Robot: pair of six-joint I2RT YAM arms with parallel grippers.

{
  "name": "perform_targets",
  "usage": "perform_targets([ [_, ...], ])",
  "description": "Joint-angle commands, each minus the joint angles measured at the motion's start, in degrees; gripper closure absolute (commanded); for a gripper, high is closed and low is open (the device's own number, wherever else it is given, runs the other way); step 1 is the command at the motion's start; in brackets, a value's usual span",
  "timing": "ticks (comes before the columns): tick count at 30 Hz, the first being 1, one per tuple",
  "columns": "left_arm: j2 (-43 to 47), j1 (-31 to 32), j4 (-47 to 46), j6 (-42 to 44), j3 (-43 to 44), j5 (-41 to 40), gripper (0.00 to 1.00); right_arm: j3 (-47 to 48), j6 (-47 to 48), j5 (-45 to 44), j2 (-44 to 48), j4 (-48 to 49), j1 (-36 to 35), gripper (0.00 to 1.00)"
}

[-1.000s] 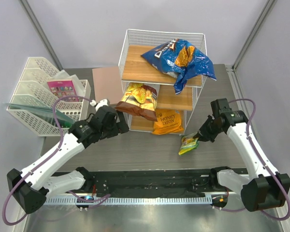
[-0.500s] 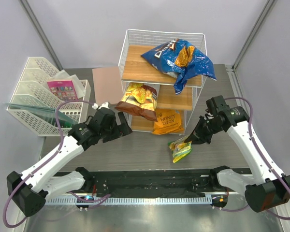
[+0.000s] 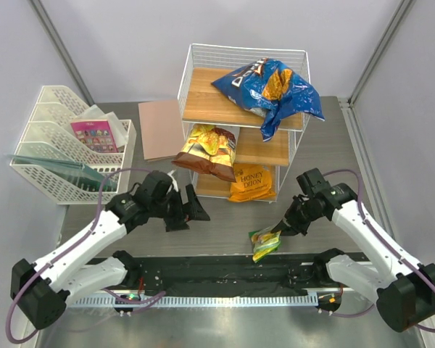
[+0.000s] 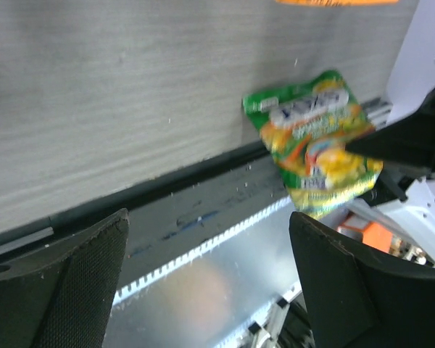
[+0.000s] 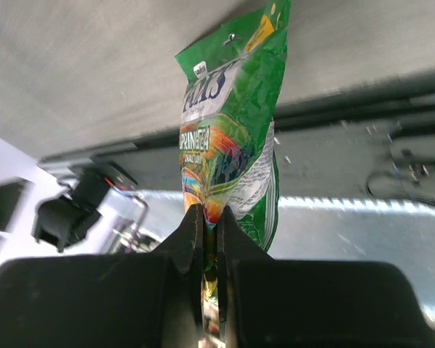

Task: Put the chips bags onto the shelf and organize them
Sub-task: Pick up the potato chip from the center of the board.

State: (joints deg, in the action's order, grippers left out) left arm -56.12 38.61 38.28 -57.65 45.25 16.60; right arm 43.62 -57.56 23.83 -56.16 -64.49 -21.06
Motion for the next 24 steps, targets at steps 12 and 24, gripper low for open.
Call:
perform_targets([
  [12, -3.71, 3.23, -13.03, -3.62, -7.11, 12.04, 0.08, -17.59, -15.64, 1.48, 6.77, 33.73, -6.88, 0.92],
  [24, -4.7, 3.4, -17.63, -9.76, -12.91, 15.39, 0.06, -24.98, -21.98, 0.25, 3.0, 44.01, -11.37, 0.48],
])
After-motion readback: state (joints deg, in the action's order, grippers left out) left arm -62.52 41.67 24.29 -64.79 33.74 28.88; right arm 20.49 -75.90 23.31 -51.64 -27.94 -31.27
